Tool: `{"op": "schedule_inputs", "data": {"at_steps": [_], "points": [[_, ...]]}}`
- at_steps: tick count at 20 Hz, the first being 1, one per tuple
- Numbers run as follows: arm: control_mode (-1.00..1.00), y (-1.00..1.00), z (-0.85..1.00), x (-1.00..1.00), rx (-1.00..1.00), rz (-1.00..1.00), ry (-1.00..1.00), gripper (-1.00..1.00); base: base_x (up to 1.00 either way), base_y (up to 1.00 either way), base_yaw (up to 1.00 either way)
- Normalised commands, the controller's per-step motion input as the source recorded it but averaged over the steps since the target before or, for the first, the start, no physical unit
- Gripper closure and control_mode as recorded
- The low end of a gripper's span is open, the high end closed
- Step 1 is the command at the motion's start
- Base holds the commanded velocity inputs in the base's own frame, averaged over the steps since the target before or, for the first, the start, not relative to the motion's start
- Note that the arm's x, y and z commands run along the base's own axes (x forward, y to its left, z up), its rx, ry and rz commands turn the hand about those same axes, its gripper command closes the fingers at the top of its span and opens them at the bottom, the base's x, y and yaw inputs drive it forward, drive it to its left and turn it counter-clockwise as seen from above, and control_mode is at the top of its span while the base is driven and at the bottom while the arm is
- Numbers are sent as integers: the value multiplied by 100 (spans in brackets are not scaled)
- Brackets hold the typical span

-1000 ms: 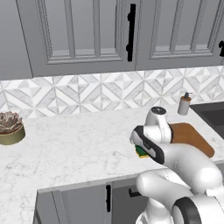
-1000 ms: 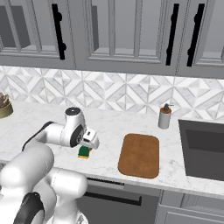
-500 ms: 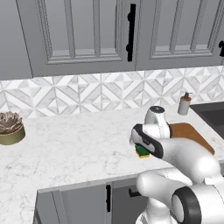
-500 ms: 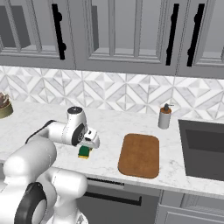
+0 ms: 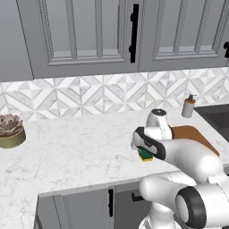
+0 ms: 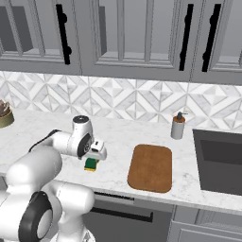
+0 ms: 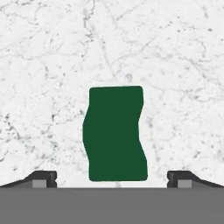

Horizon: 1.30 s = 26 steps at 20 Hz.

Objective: Pick up the sponge from the counter and clean the cutting board by briefly scrubbing or pressing down on the cutting board. Once finished, release the sponge.

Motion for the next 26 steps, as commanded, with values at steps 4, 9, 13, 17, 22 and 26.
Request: {"op": "schedule_inputs", "data": {"at_steps": [4,9,13,17,22,26], "points": [[-100,2,-17,8,-1,7,0,-100,0,0,0],[-100,0,-16,17,-1,8,2,-100,0,0,0],[-100,0,-8,18,0,6,6,-100,0,0,0],[-100,0,-6,14,0,4,7,-100,0,0,0],[-100,0,-11,7,0,1,7,-100,0,0,0],[-100,0,-18,0,0,0,7,-100,0,0,0]]}}
